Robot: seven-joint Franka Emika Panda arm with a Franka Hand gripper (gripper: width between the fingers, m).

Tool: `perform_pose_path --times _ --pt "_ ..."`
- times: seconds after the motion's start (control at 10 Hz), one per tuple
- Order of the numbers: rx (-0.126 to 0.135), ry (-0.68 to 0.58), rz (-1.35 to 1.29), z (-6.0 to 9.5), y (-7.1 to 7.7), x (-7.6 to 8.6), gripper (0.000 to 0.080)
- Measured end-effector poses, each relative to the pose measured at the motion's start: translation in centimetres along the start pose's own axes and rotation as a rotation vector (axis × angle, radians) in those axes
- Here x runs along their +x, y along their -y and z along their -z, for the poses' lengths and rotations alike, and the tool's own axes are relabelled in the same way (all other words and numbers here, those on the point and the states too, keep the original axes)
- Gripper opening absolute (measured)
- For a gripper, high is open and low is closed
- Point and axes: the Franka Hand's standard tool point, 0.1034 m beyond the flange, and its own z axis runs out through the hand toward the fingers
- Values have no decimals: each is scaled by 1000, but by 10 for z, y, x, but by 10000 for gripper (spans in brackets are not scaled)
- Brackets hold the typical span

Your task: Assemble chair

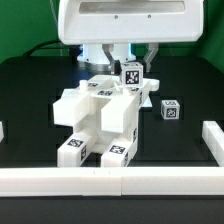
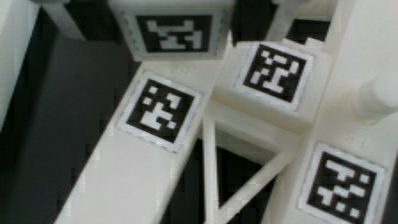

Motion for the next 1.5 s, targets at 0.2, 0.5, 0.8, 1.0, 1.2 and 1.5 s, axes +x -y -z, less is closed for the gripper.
perform_pose_path --times 0.2,0.5,0.8,1.0,1.2,1.5 --pt "0 0 0 0 0 0 290" --pt "-1 -1 -2 0 -9 1 290" --pt "-7 -11 -3 0 -11 10 290" --pt "-6 -11 -6 1 -6 10 290" --pt "-6 -11 -6 1 -7 10 290" --pt "-7 -25 2 0 -1 8 290"
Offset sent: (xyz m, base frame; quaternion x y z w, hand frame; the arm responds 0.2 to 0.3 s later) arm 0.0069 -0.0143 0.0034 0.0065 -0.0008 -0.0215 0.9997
